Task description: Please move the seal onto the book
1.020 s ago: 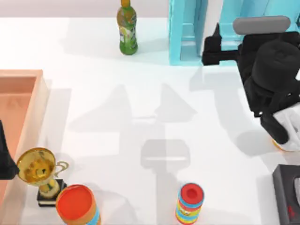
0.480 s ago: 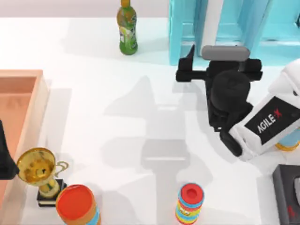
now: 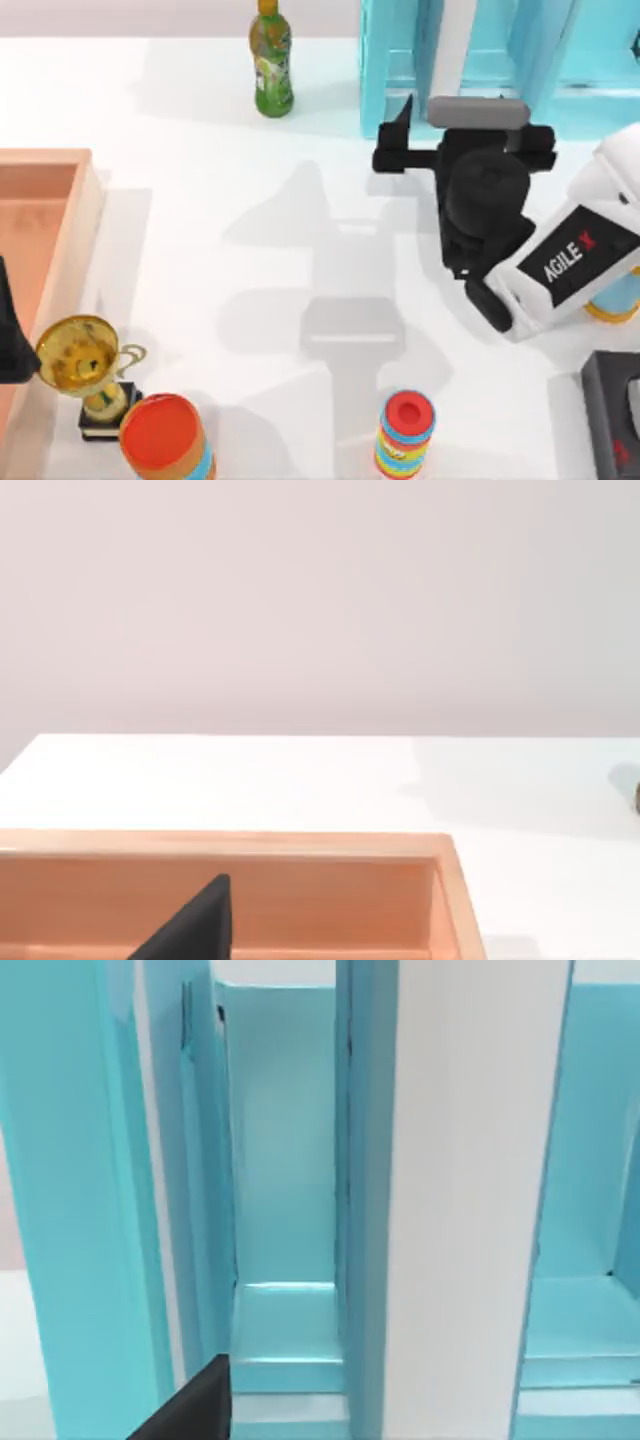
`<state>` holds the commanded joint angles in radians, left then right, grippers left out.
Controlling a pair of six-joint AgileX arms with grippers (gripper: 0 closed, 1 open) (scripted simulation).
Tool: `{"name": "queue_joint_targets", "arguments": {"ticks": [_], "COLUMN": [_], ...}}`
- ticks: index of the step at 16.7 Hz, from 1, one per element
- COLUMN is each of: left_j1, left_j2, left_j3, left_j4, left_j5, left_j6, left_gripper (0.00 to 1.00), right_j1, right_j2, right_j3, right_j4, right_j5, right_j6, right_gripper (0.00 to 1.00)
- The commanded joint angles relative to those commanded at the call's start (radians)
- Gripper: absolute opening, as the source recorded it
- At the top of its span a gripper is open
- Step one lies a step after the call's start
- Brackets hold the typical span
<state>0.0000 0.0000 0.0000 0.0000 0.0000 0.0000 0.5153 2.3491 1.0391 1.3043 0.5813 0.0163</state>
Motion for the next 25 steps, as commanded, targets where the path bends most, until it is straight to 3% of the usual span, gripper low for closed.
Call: {"name": "queue_joint_targets", "arguments": {"ticks": [10, 16, 25], "left_j1": [0.000, 0.000, 0.000], "left_j2": [0.000, 0.000, 0.000], "left_j3": [0.000, 0.000, 0.000], "left_j4": [0.000, 0.000, 0.000], "left_j5": [0.000, 0.000, 0.000], "left_j6": [0.000, 0.000, 0.000], "left_gripper": [1.00, 1.00, 1.00], "right_j1": [-0.096, -0.106, -0.106], "right_j2": [0.177, 0.189, 0.189], "right_j3": [0.418, 0.448, 0.448], "right_j4": [-0.232, -0.253, -0.253], "right_j5": [-0.096, -0.106, -0.106], "right_j6": [-0.003, -0.003, -0.003], "right_gripper": [1.00, 1.00, 0.32]}}
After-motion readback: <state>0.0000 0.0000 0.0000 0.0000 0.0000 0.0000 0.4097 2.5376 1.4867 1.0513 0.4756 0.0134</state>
